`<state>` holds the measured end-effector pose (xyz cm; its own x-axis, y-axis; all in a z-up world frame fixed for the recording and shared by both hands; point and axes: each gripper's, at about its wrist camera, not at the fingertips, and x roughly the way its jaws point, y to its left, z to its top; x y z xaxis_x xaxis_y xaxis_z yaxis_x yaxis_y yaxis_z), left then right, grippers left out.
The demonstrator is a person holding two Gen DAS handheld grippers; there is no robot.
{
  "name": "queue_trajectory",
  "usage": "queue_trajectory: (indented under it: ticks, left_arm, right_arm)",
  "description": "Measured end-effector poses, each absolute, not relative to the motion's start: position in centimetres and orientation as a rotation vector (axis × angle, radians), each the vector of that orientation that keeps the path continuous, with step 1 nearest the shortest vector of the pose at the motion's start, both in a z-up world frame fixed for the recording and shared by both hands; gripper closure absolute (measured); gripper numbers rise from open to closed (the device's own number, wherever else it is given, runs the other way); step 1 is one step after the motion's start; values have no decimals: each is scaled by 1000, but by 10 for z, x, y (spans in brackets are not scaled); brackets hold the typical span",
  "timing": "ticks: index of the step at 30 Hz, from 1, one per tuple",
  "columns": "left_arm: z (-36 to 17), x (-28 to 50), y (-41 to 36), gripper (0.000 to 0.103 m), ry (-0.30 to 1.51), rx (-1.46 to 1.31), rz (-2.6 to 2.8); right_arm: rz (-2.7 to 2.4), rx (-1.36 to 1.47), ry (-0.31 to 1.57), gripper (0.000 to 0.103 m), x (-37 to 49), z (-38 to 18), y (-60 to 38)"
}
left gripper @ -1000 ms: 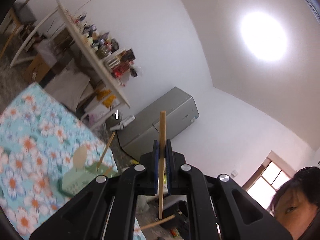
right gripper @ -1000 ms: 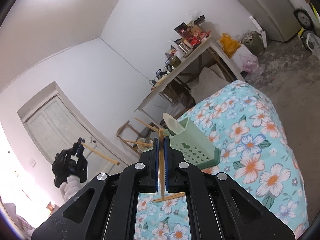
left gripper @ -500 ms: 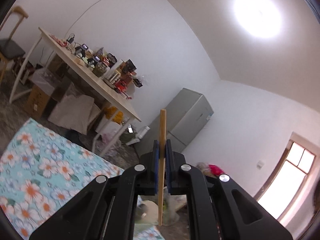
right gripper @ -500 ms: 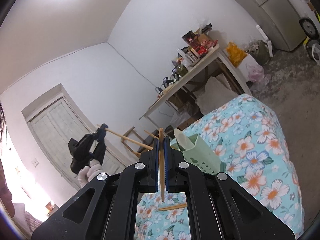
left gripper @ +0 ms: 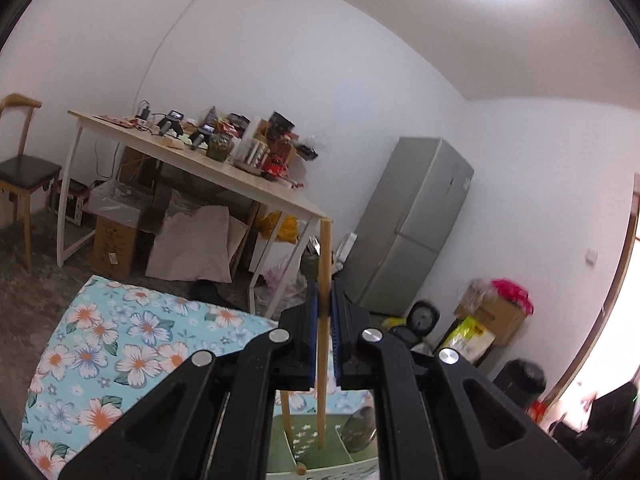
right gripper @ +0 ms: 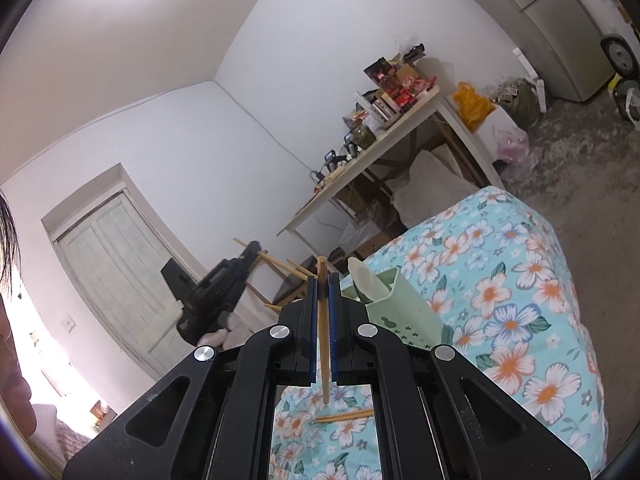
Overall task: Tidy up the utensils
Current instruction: 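Lower the chopstick into the holder and open the left tool, then lower the chopstick into the holder and open the right tool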
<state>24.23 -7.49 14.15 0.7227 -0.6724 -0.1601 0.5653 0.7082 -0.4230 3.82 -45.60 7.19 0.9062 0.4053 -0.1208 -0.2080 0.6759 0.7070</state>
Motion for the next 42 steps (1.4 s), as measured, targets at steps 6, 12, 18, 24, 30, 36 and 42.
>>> queue_trajectory:
  ticks: [6, 12, 18, 24, 30, 36, 42]
  left_arm:
    - [119, 247, -96, 97, 404, -329, -720]
    - [112, 243, -90, 59, 444, -364, -742]
    - [119, 229, -75, 44, 430, -390, -742]
    - [123, 201, -50, 36, 394, -396, -764]
    - [104, 173, -14, 34, 415, -410, -741]
    - [74, 154, 12, 34, 467, -407, -699]
    - [42, 143, 31, 34, 531, -421, -654]
  right_arm:
    - [347, 752, 281, 100, 38, 72, -455]
    - [345, 741, 274, 100, 36, 75, -454]
    - [347, 709, 253, 100, 28, 87, -451]
    - [363, 636, 196, 100, 25, 119, -447]
    - [367, 529, 127, 100, 35, 159, -440]
    - [337, 422, 90, 100, 59, 183, -426]
    - [267, 268, 92, 100, 92, 186, -399]
